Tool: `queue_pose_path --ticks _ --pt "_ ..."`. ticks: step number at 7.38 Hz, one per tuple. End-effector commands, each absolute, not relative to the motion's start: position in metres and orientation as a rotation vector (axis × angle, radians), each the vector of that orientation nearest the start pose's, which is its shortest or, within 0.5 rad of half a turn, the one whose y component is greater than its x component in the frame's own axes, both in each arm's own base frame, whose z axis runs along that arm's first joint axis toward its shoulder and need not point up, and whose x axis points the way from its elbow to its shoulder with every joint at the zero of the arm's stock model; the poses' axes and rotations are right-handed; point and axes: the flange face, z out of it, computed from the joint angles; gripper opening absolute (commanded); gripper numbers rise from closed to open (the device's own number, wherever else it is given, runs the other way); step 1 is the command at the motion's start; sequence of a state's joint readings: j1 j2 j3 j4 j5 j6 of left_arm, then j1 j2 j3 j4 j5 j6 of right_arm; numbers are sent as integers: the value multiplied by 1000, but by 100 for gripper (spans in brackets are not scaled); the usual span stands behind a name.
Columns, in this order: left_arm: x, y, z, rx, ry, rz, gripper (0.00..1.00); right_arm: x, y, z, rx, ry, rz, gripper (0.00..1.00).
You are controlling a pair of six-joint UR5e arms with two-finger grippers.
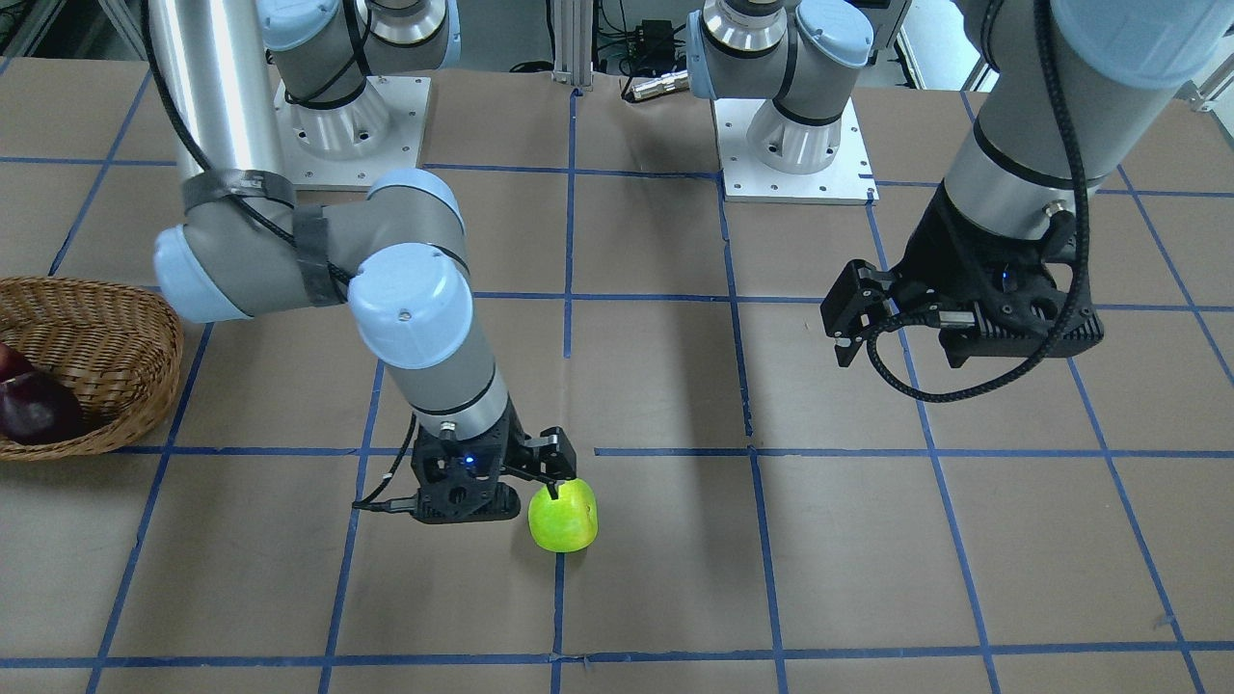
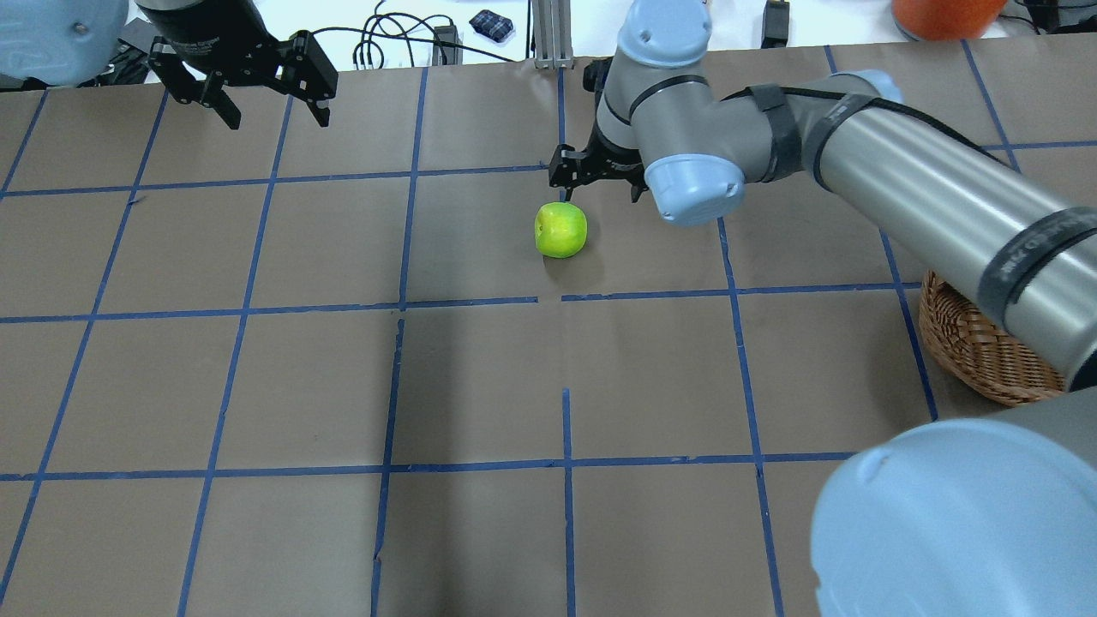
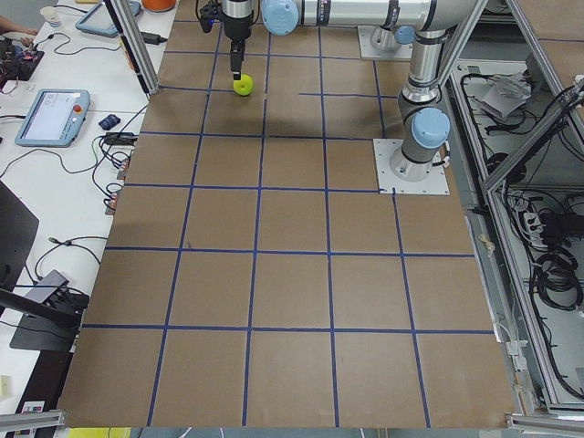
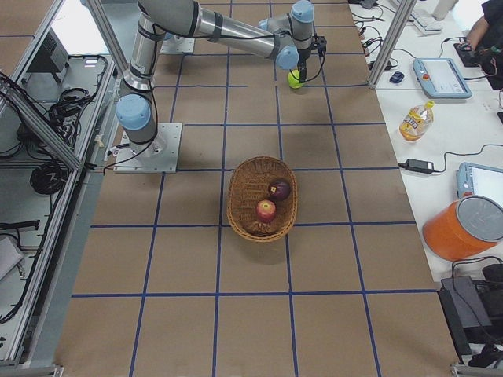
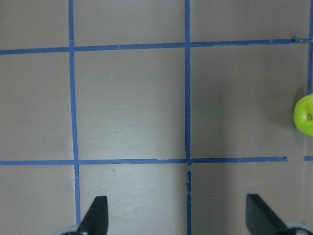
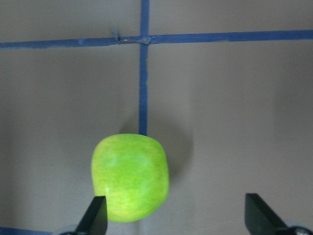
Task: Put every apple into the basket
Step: 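Lower the right gripper and grasp the green apple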
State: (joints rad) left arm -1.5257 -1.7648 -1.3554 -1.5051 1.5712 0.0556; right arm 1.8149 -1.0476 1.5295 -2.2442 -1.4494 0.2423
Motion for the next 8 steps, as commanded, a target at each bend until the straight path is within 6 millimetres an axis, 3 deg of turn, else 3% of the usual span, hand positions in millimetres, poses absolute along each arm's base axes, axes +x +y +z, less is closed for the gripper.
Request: queue_pose_path --ticks 1,3,4,5,6,7,8 --pt "-109 -585 503 16 3151 -144 100 327 -625 231 -36 2959 -222 100" --pt "-107 -563 498 -14 3153 -14 100 331 -631 193 -50 2959 -225 100" --pt "-107 -558 502 -60 3154 -25 100 331 -633 188 -84 2961 -228 81" --pt "-108 -558 501 -70 3156 -20 100 330 -633 202 -94 2955 -253 44" --pt "-107 -556 499 -77 3159 -11 100 321 -631 222 -78 2961 -250 21" --pt "-109 -556 498 -128 3169 -15 100 294 -629 257 -47 2995 -171 15" --pt "-108 -556 496 -138 3168 -3 100 227 -623 308 55 3018 -97 15"
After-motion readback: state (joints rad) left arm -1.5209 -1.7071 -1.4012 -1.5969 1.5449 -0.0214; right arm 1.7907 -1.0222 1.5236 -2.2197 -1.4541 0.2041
